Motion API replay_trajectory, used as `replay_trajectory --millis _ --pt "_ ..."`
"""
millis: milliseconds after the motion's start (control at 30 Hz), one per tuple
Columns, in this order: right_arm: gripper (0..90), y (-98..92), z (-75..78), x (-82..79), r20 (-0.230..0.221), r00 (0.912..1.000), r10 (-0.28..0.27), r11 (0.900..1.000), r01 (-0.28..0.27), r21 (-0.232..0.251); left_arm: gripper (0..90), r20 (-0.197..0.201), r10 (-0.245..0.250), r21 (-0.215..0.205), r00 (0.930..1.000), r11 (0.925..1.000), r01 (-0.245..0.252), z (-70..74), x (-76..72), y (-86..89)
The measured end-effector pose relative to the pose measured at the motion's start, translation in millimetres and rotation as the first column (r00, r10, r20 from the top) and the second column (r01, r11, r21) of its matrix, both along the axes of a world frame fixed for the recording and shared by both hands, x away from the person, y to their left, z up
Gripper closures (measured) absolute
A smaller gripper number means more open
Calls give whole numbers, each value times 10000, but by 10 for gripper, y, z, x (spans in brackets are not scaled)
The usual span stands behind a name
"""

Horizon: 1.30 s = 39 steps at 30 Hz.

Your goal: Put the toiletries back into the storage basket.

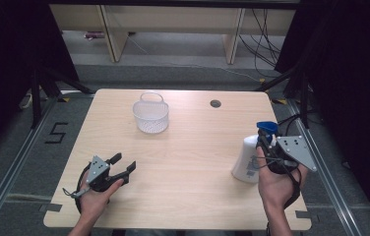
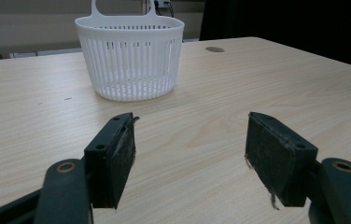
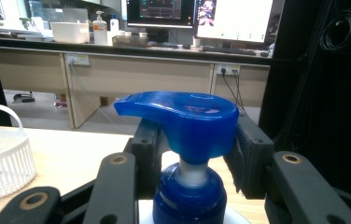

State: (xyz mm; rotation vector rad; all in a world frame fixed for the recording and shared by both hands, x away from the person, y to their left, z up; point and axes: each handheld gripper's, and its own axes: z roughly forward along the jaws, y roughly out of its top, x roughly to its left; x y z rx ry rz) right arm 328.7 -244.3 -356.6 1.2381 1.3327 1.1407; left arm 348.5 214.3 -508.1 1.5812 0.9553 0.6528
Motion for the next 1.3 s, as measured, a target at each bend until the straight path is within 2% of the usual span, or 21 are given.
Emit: replay_trajectory --millis 167,433,467,567,700,833,867,900,933,1100,1167,1300 --pt "581 20 -6 2 13 10000 -43 9999 43 130 326 -12 33 -11 10000 10000 -33 -2 -3 5" --pt "594 20 9 16 57 9999 -132 9999 132 -73 326 -39 50 -21 10000 10000 -50 -4 -2 7" --pt "598 28 12 13 18 9999 -125 9999 124 63 326 -36 51 -24 10000 10000 -51 -3 -3 7" --pt "600 19 21 12 26 9999 -152 9999 152 14 326 -33 54 -17 10000 10000 -54 -1 -2 8" --pt "601 41 31 11 -88 9997 -238 9995 239 190 326 -49 55 -16 10000 10000 -55 -4 1 11" --pt "602 54 39 17 -123 9998 -152 9995 155 270 326 -52 48 -18 10000 10000 -48 -8 7 12" --pt "602 57 46 33 -134 9997 -184 9995 187 245 326 99 -87 -73 9999 9999 87 -17 25 8" --pt "602 57 46 33 -134 9997 -184 9995 187 245 326 99 -87 -73 9999 9999 87 -17 25 8" --pt "602 70 52 49 -191 9998 -106 9992 113 375 326 -62 29 20 10000 10000 -29 -7 7 8" --pt "602 98 68 79 -223 9998 4 9994 4 343 326 -58 42 -8 10000 10000 -42 -9 8 14" --pt "602 144 98 97 -220 9997 87 9987 -76 500 326 -50 45 -21 10000 10000 -45 -9 7 14" --pt "603 184 137 119 -144 9997 215 9990 -209 392 326 -36 45 -10 10000 10000 -46 -5 5 11"
